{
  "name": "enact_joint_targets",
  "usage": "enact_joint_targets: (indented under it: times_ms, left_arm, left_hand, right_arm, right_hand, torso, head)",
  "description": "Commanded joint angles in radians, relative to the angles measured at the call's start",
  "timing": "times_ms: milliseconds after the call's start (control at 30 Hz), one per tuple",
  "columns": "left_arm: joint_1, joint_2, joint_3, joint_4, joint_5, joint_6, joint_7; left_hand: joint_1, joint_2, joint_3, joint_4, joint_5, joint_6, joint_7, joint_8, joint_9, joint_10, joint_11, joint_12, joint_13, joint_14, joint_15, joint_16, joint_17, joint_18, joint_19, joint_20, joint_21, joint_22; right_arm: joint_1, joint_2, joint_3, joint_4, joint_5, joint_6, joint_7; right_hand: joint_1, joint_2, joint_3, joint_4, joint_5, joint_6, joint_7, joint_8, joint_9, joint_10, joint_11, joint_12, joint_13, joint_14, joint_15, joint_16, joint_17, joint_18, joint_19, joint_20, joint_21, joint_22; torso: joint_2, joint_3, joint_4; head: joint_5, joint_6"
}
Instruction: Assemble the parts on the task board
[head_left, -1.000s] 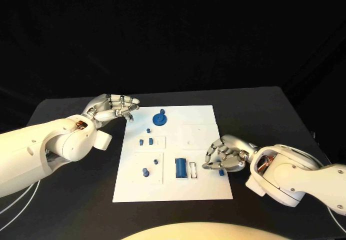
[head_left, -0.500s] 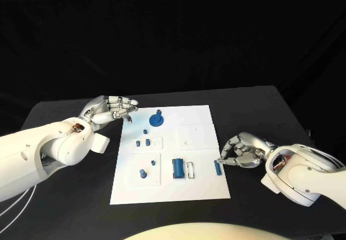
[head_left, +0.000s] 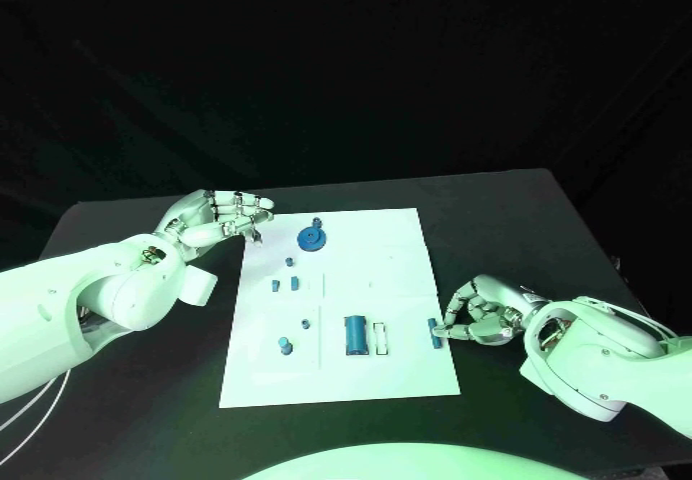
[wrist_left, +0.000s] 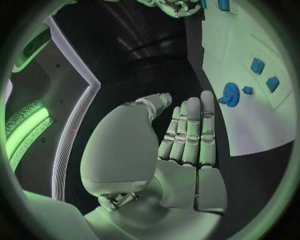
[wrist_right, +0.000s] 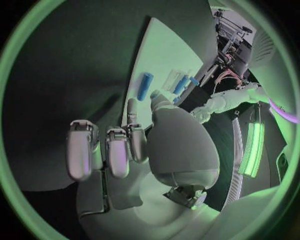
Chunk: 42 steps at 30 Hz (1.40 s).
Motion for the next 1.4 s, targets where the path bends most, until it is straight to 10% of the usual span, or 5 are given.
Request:
enact_joint_targets:
  times_ms: [33, 667, 1167, 1300, 1400]
  left_arm:
    - [0.000, 0.000, 0.001, 0.003, 0.003, 0.020, 0.015]
    - [0.000, -0.003, 0.001, 0.006, 0.014, 0.022, 0.011]
    - [0.000, -0.004, 0.001, 0.025, 0.050, 0.029, 0.007]
    - [0.000, -0.005, 0.001, 0.025, 0.052, 0.029, 0.006]
    - [0.000, -0.006, 0.001, 0.025, 0.052, 0.028, 0.006]
  left_hand:
    - [0.000, 0.003, 0.000, 0.004, 0.005, -0.005, -0.002, 0.001, 0.000, -0.008, 0.001, 0.006, -0.001, -0.007, 0.000, 0.005, -0.002, 0.006, 0.002, 0.005, -0.003, -0.001]
    - [0.000, 0.003, 0.000, 0.004, 0.005, -0.005, -0.002, 0.001, 0.000, -0.008, 0.001, 0.006, -0.001, -0.007, 0.000, 0.005, -0.002, 0.006, 0.002, 0.005, -0.003, -0.001]
    - [-0.004, 0.005, 0.000, 0.008, 0.006, -0.006, -0.001, 0.001, 0.000, -0.010, 0.002, 0.007, -0.002, -0.008, 0.001, 0.005, -0.002, 0.006, 0.002, 0.005, -0.005, -0.002]
    - [-0.004, 0.005, 0.000, 0.008, 0.006, -0.006, -0.001, 0.001, 0.000, -0.010, 0.002, 0.007, -0.002, -0.008, 0.001, 0.005, -0.002, 0.006, 0.002, 0.005, -0.005, -0.002]
    - [-0.004, 0.005, 0.000, 0.008, 0.006, -0.006, -0.001, 0.001, 0.000, -0.010, 0.002, 0.007, -0.002, -0.008, 0.001, 0.005, -0.002, 0.006, 0.002, 0.005, -0.005, -0.002]
  right_arm:
    - [-0.008, 0.012, 0.000, -0.004, -0.050, 0.009, -0.050]
    - [-0.044, 0.082, 0.000, -0.030, -0.175, 0.111, -0.105]
    - [-0.052, 0.131, -0.001, -0.067, -0.304, 0.155, -0.126]
    - [-0.052, 0.134, -0.001, -0.065, -0.295, 0.150, -0.127]
    - [-0.052, 0.133, -0.001, -0.057, -0.252, 0.129, -0.126]
  right_hand:
    - [-0.009, 0.001, -0.009, 0.001, -0.008, 0.005, -0.001, 0.007, 0.001, 0.035, -0.010, 0.006, 0.164, 0.098, -0.006, 0.003, 0.244, -0.008, 0.074, -0.004, 0.007, 0.224]
    - [0.136, -0.010, 0.021, -0.011, 0.046, 0.007, -0.012, 0.018, 0.005, 0.034, -0.020, 0.002, 0.163, 0.098, -0.016, 0.003, 0.245, -0.009, 0.075, -0.014, 0.008, 0.224]
    - [0.173, -0.021, 0.071, -0.006, -0.005, 0.000, -0.006, 0.006, -0.004, 0.026, -0.016, -0.014, 0.153, 0.096, -0.013, -0.003, 0.235, -0.005, 0.071, -0.013, -0.013, 0.220]
    - [0.220, -0.040, 0.160, -0.010, 0.198, 0.003, -0.003, -0.009, -0.016, 0.022, -0.015, -0.018, 0.153, 0.096, -0.012, -0.004, 0.235, -0.005, 0.071, -0.013, -0.014, 0.220]
    - [0.256, -0.047, 0.272, -0.034, 0.244, 0.015, -0.006, -0.004, -0.015, 0.026, -0.019, -0.010, 0.159, 0.097, -0.015, 0.000, 0.241, -0.007, 0.073, -0.016, -0.003, 0.222]
  torso:
    - [0.000, -0.0001, 0.0001]
    - [0.000, -0.0004, -0.0006]
    - [-0.001, 0.0004, 0.0004]
    - [0.000, -0.0001, 0.0004]
    - [0.000, 0.0000, -0.0008]
  head:
    - [0.001, -0.001]
    - [0.002, -0.008]
    - [0.006, -0.009]
    - [0.007, -0.009]
    - [0.009, -0.010]
